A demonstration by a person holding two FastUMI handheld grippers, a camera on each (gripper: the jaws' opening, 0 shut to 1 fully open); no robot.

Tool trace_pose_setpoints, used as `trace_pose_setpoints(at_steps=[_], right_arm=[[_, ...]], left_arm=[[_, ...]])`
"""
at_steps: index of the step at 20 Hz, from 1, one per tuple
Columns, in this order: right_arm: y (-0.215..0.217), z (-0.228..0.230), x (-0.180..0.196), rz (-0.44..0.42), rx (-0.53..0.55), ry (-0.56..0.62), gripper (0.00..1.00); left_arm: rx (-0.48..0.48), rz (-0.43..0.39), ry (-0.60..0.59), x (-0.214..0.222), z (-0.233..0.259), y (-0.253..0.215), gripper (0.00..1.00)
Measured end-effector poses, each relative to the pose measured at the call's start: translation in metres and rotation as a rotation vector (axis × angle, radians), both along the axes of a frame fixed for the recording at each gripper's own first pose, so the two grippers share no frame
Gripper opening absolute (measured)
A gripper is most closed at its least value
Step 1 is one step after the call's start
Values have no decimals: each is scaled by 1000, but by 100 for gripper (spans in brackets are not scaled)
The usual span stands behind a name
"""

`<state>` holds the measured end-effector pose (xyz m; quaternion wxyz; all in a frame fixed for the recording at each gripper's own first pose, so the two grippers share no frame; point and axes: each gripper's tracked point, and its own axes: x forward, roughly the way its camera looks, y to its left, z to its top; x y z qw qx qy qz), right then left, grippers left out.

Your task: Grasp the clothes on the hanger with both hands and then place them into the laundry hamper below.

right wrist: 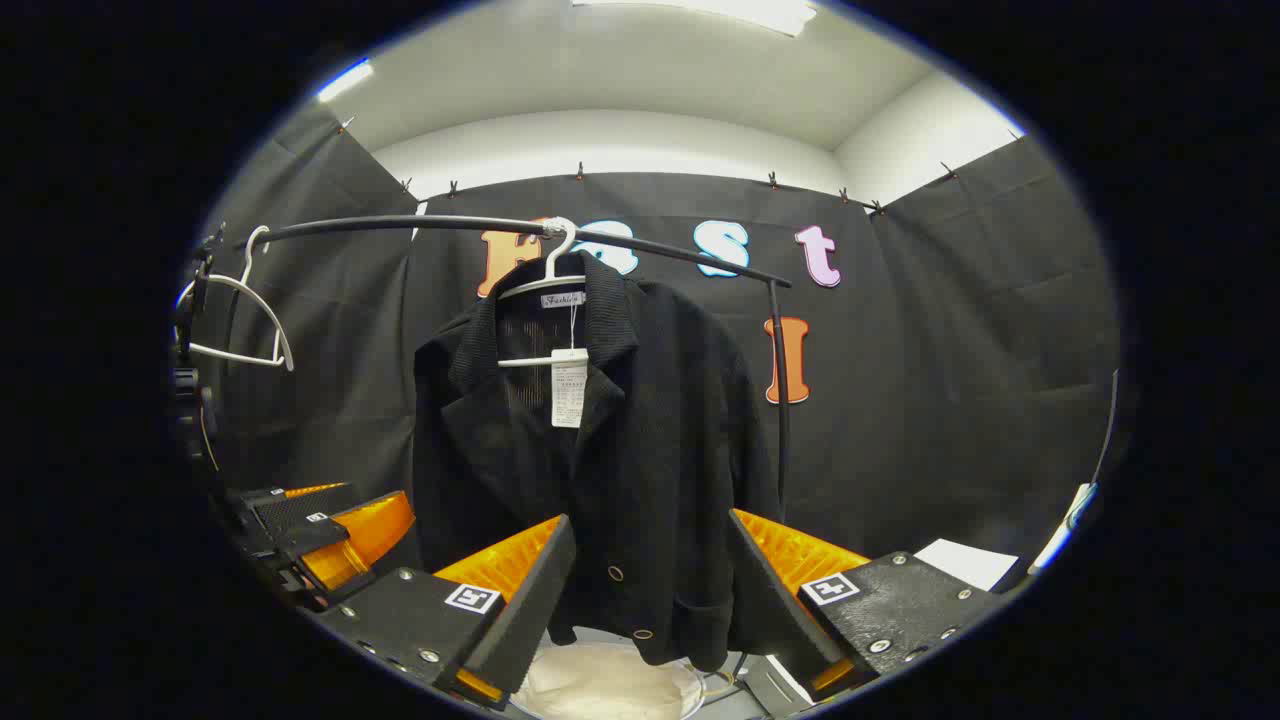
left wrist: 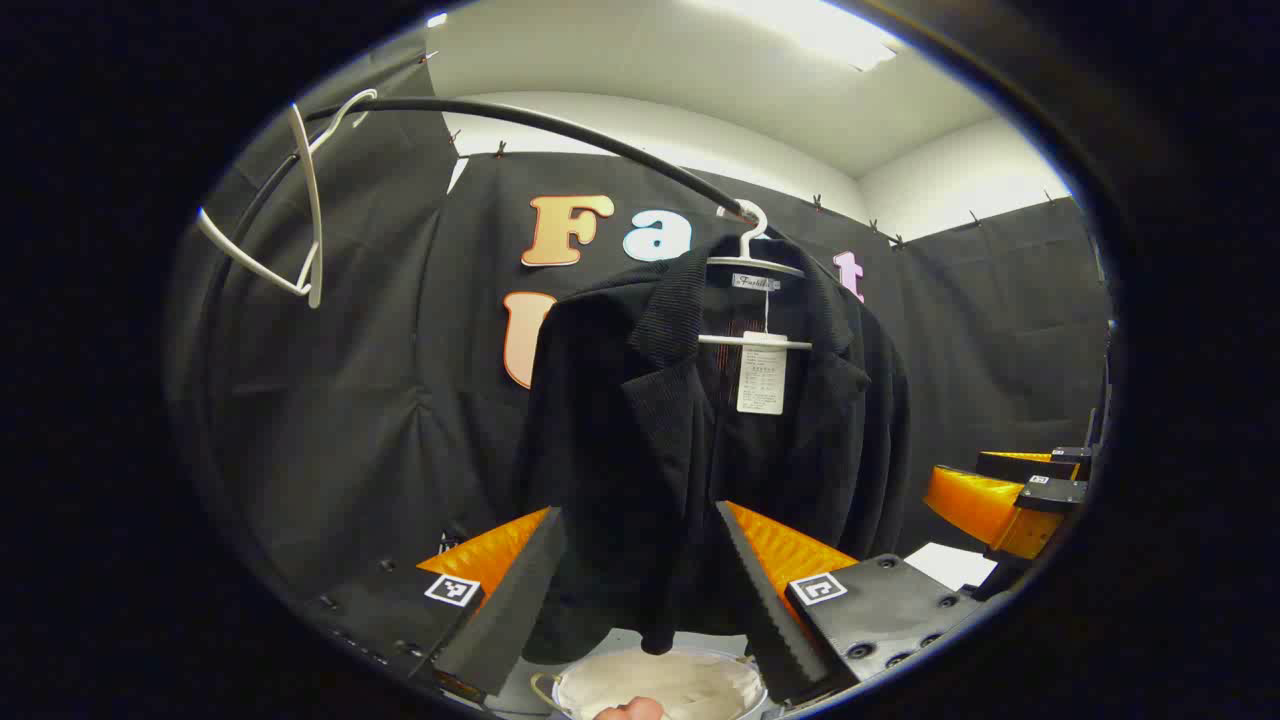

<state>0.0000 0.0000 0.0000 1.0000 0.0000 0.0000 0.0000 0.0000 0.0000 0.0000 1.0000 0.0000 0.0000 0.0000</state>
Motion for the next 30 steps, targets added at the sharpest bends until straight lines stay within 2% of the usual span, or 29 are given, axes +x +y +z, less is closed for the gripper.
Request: trace_pose_setpoints(at_steps=[4,5,7,8,10,12,19,20,21,26,30], right_arm=[[-8,-2,-4,-13,27,0,94],[-9,-3,-6,-14,25,4,94],[-13,-4,-6,-21,18,4,94],[-15,-5,-7,-21,13,6,94],[-16,-6,-6,-18,7,9,94],[-16,-5,-6,-11,8,6,94],[-12,-16,-2,39,11,22,94],[-12,-17,-3,43,12,22,94],[-12,-19,-5,46,12,22,94],[-9,-28,-10,66,13,36,94],[-4,-35,5,80,-15,23,94]], left_arm=[[4,-11,-15,-4,6,-4,100],[3,-10,-19,-6,8,-4,96],[-6,-8,-26,-7,10,-4,96],[-3,-3,-24,-9,11,-3,100],[5,15,-21,-10,10,0,100],[1,26,-27,-10,11,-1,96],[10,90,-55,-18,12,3,97],[12,96,-63,-21,12,4,93],[10,96,-72,-24,13,4,97],[16,119,-91,-30,10,6,97],[8,121,-95,-21,6,6,96]])
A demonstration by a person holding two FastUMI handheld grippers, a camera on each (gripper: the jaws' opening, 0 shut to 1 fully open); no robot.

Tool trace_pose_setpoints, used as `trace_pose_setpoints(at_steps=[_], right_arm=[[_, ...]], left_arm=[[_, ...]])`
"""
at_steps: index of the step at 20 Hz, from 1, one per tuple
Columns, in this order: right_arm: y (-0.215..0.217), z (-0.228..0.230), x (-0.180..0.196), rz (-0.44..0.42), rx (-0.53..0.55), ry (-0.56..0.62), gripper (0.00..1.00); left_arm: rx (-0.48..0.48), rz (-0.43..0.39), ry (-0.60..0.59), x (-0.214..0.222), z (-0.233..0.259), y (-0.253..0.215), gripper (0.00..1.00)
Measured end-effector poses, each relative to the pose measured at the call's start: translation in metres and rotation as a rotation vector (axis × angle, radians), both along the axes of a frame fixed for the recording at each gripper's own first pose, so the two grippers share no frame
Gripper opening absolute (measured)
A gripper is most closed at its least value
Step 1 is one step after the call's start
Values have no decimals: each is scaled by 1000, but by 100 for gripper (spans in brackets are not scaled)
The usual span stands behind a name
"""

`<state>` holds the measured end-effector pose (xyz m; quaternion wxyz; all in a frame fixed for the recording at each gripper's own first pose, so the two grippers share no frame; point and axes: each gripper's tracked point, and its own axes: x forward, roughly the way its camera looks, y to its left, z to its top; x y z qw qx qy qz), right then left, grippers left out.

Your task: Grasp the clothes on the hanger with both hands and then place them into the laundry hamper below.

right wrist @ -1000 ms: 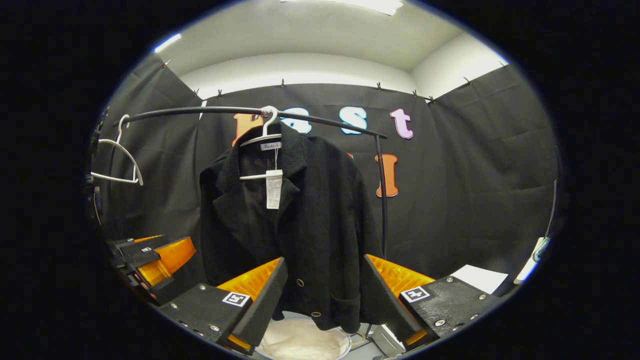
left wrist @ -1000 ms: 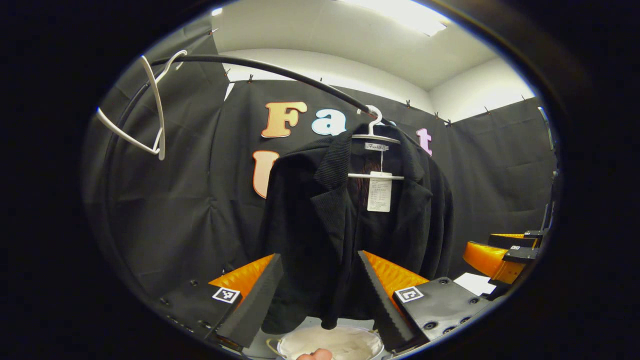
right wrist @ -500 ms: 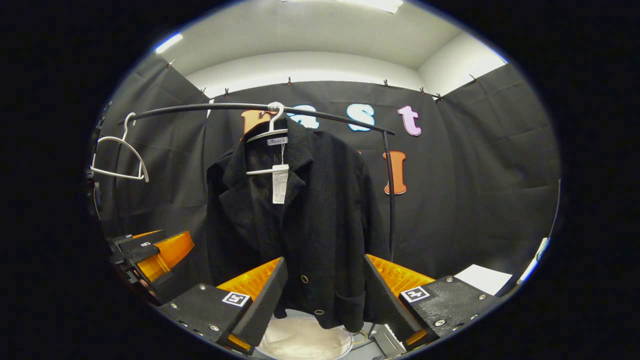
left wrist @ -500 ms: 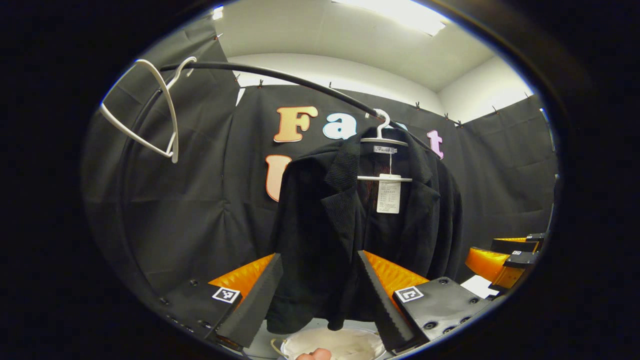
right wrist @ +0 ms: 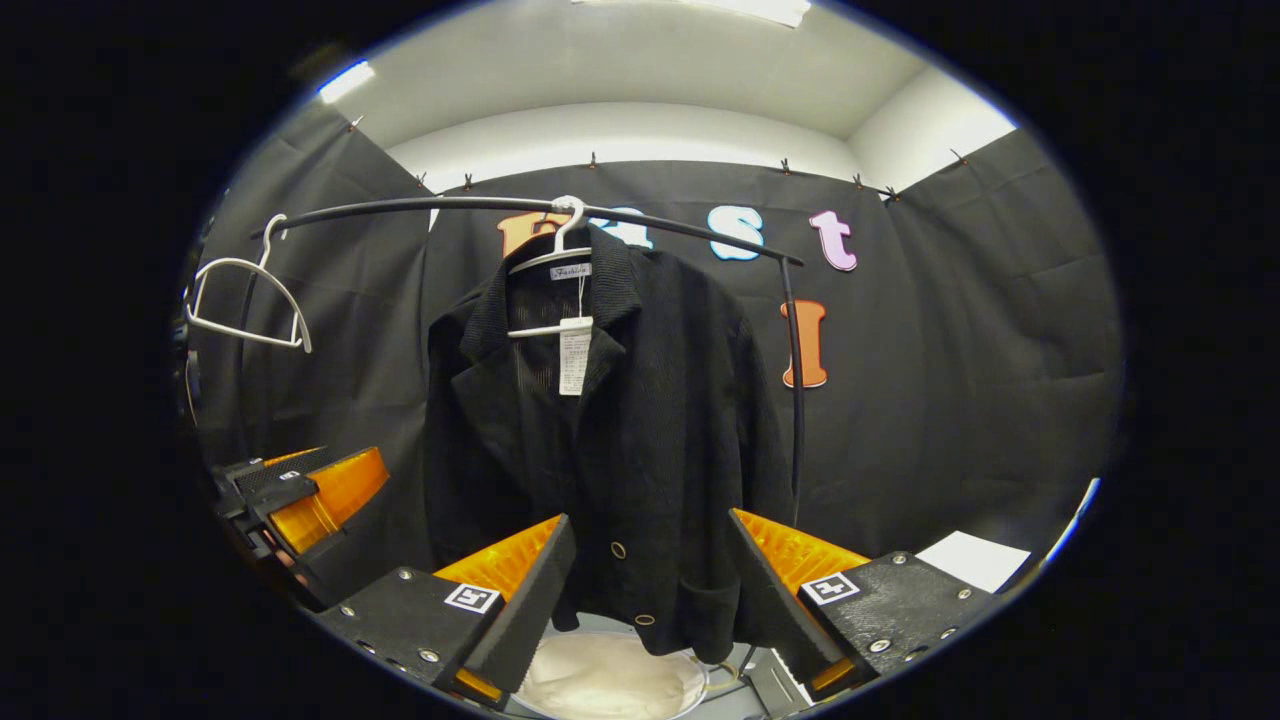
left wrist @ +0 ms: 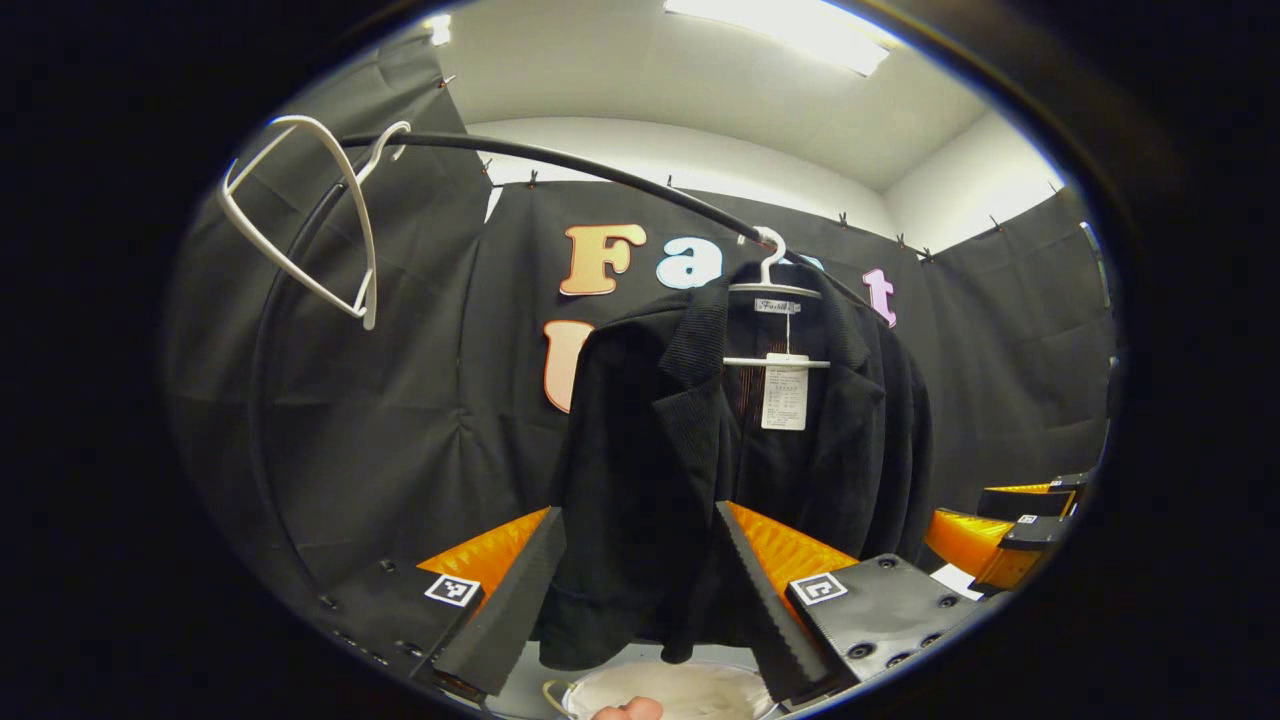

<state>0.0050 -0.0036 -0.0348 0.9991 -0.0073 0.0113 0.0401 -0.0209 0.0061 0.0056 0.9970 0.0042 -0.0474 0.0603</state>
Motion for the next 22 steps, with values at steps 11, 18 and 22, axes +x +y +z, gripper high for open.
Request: trace_pose_setpoints(at_steps=[11,18,22], right_arm=[[9,-43,106,26,-32,22,94],[17,-82,153,14,-16,90,94],[20,-77,154,13,-17,69,75]], left_arm=[[35,4,11,8,-3,12,97],[52,58,20,-1,-5,34,98],[50,73,21,-4,-6,43,96]])
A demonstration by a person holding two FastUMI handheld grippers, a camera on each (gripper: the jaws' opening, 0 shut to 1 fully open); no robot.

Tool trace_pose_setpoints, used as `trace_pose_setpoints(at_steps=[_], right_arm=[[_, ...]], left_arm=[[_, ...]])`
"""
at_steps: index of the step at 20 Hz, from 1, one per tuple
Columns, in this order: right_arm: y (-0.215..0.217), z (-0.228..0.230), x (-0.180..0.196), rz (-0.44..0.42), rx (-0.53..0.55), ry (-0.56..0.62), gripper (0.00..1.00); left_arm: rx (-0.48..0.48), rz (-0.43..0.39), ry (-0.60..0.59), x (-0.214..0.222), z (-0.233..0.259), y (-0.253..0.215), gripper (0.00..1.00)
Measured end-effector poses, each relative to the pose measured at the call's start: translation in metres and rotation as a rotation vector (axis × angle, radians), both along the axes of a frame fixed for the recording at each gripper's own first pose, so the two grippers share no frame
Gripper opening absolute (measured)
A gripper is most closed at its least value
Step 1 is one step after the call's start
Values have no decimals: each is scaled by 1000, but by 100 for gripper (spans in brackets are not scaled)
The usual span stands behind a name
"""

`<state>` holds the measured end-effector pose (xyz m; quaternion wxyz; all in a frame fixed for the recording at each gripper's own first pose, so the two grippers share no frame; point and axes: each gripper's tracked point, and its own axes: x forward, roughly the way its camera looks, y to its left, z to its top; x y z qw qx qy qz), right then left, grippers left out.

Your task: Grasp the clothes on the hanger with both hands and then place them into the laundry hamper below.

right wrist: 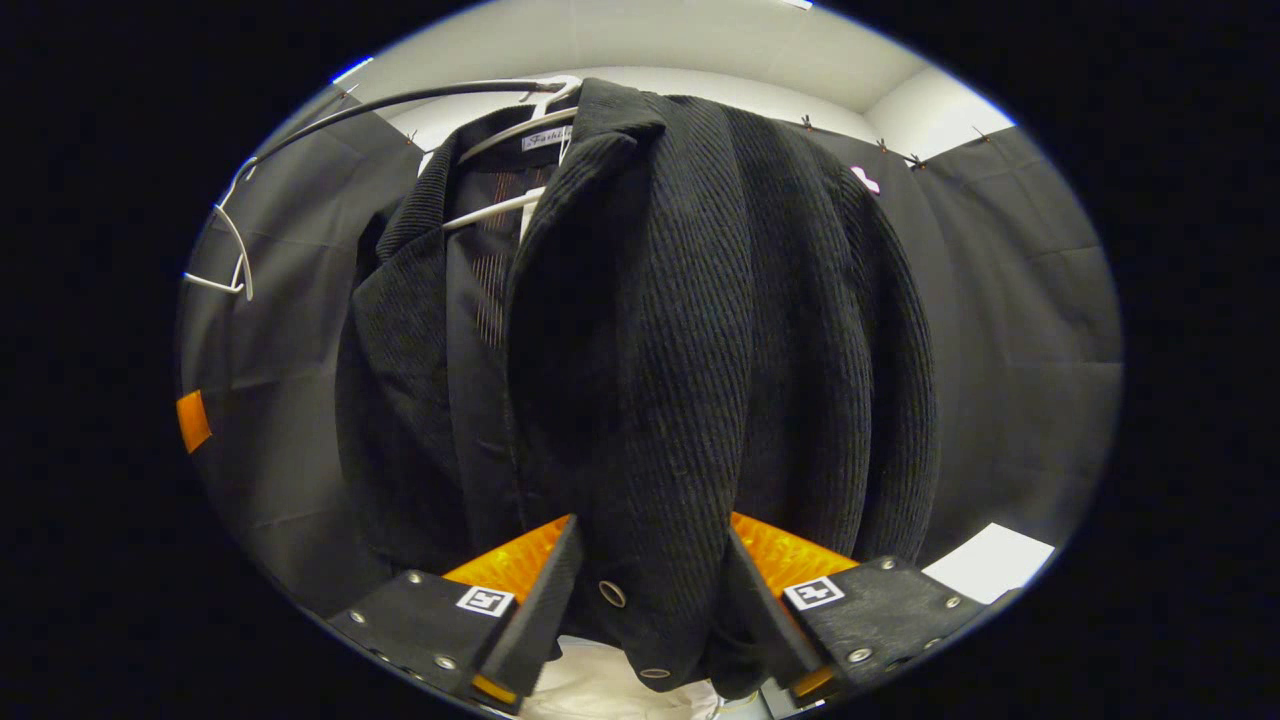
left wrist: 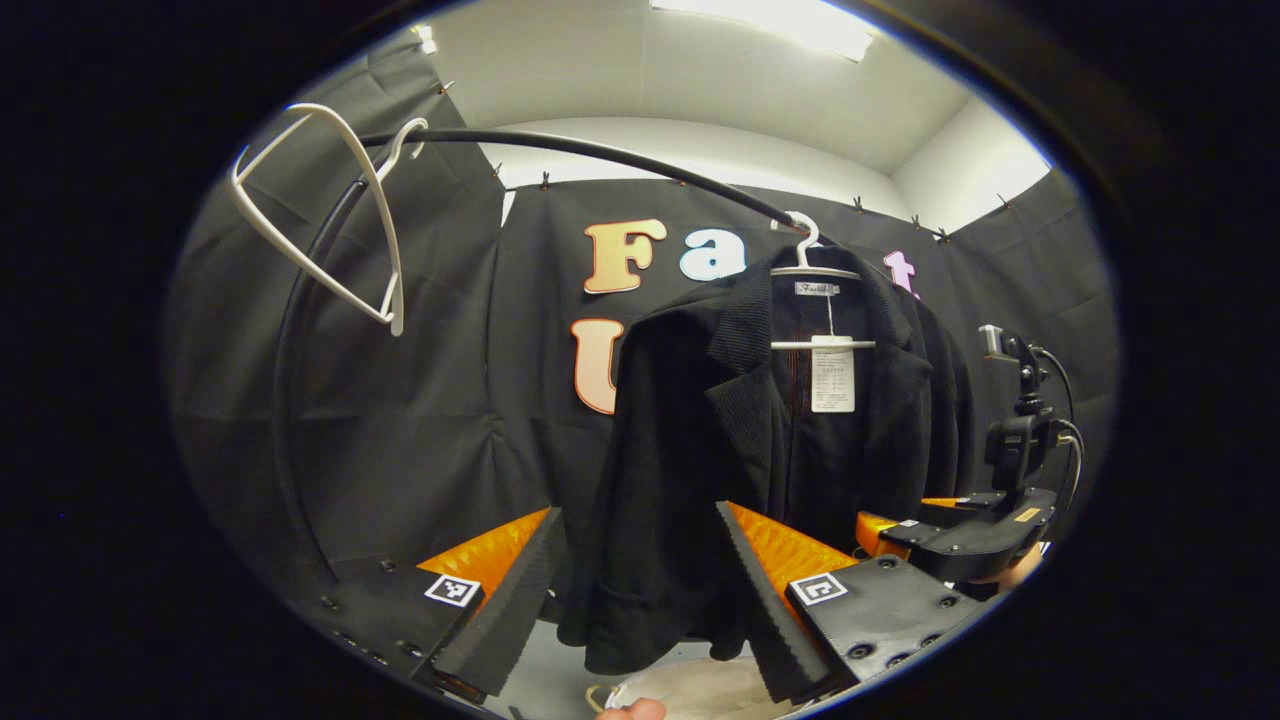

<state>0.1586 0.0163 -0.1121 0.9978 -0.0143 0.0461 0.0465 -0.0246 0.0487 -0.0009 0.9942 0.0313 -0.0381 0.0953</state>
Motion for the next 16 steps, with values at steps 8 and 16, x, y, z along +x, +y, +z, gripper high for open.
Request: trace_pose_setpoints(at_steps=[8,16], right_arm=[[-21,11,-12,-42,8,19,7],[-35,48,-63,-26,-8,-24,8]], left_arm=[[-19,-112,23,35,-16,-30,100],[-31,-169,-9,107,-37,-59,97]])
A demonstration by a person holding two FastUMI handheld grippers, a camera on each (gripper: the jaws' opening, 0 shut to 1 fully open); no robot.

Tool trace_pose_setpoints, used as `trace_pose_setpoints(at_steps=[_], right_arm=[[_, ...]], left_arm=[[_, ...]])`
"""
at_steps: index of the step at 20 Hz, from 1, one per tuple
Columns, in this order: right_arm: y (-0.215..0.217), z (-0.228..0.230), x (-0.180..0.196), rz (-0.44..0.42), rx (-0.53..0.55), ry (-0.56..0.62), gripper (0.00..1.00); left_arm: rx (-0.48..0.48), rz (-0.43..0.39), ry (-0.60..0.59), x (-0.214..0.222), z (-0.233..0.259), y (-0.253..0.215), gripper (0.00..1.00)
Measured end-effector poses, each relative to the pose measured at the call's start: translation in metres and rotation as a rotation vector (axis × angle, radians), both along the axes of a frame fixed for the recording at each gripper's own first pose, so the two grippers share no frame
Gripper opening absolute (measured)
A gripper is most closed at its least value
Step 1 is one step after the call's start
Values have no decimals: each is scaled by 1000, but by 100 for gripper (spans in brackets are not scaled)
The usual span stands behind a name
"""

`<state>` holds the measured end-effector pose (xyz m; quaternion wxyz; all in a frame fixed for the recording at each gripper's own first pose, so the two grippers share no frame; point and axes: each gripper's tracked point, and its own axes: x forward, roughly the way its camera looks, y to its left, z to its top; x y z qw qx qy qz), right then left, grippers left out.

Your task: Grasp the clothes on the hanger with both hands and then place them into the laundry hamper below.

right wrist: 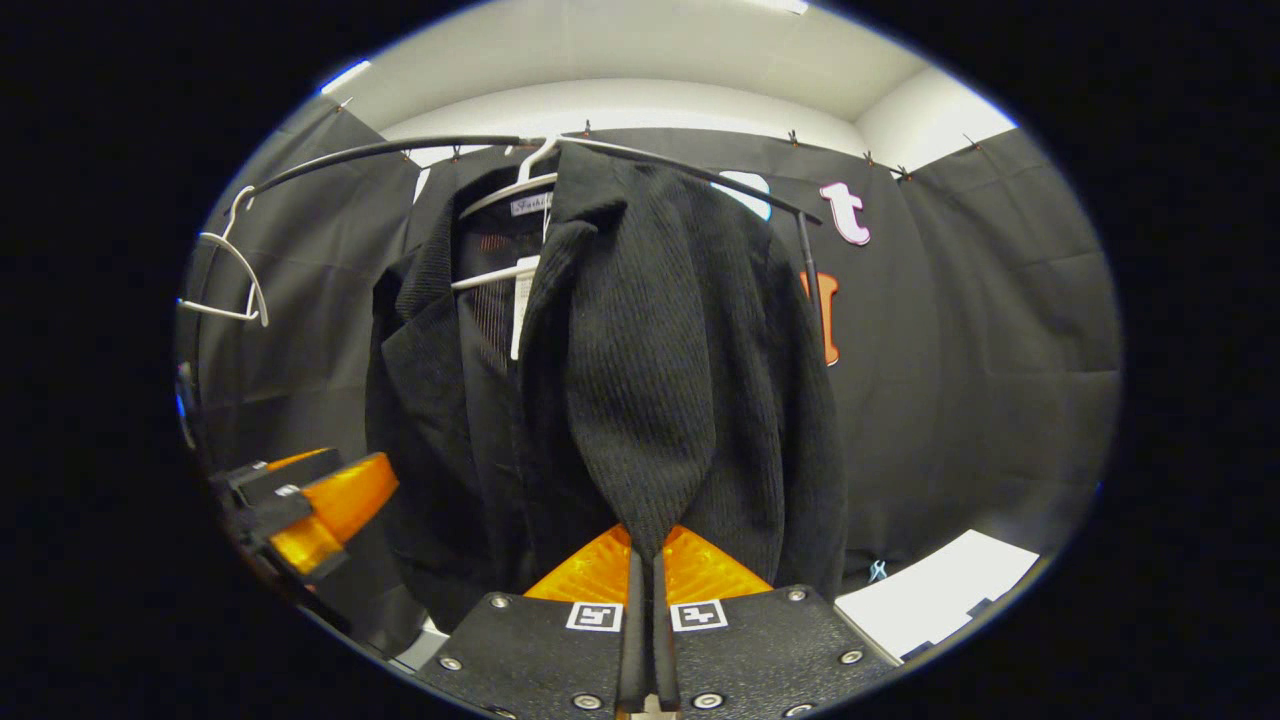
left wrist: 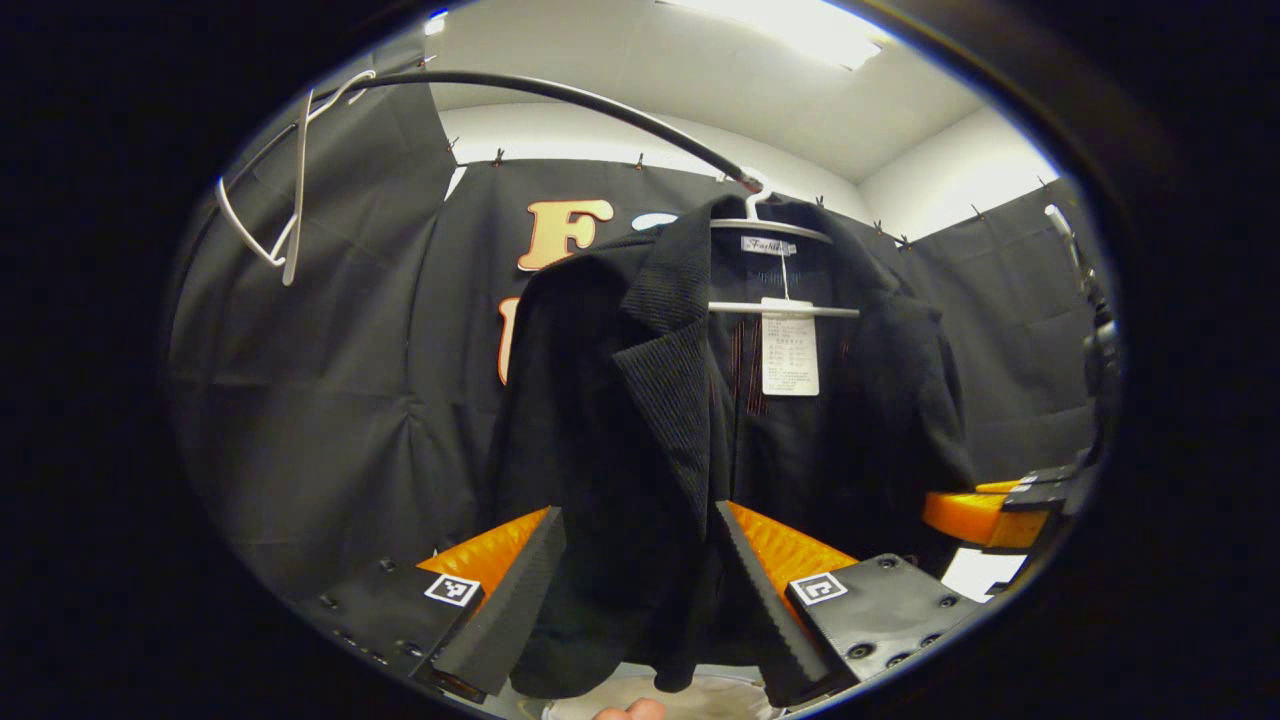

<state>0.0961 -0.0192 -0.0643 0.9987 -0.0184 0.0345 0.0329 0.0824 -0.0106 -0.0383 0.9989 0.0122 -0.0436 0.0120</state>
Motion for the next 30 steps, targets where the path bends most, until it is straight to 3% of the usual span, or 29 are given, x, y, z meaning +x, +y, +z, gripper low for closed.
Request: trace_pose_setpoints(at_steps=[2,4,5,8,12,16,17,21,22,23,24,27,30], right_arm=[[-5,9,-10,-6,-11,-11,4],[-10,17,-16,-7,-24,-17,8],[-13,19,-20,-10,-34,-16,4],[-15,24,-22,-15,-62,-15,4],[-12,29,-27,-13,-61,-19,4],[-9,30,-33,0,-57,-17,5],[-8,30,-32,3,-55,-19,5],[-5,28,-31,15,-42,-17,4],[-4,28,-31,16,-40,-18,5],[-3,28,-30,18,-38,-17,5],[-2,28,-29,21,-34,-16,5],[1,28,-28,27,-29,-21,5],[-1,31,-30,23,-22,-30,5]], left_arm=[[11,4,2,20,-11,-1,93],[22,-11,10,36,-22,-9,93],[27,-19,7,44,-23,-13,100],[36,-21,-14,66,-22,-21,93],[75,41,-29,86,-23,-10,97],[127,68,-14,96,-23,-4,93],[141,78,-22,94,-20,0,88],[183,169,-79,84,-1,26,79],[210,221,-91,81,5,39,84],[220,260,-100,79,9,51,81],[206,232,-92,78,7,47,80],[189,109,-105,75,7,13,90],[240,104,-99,76,-2,-10,90]])
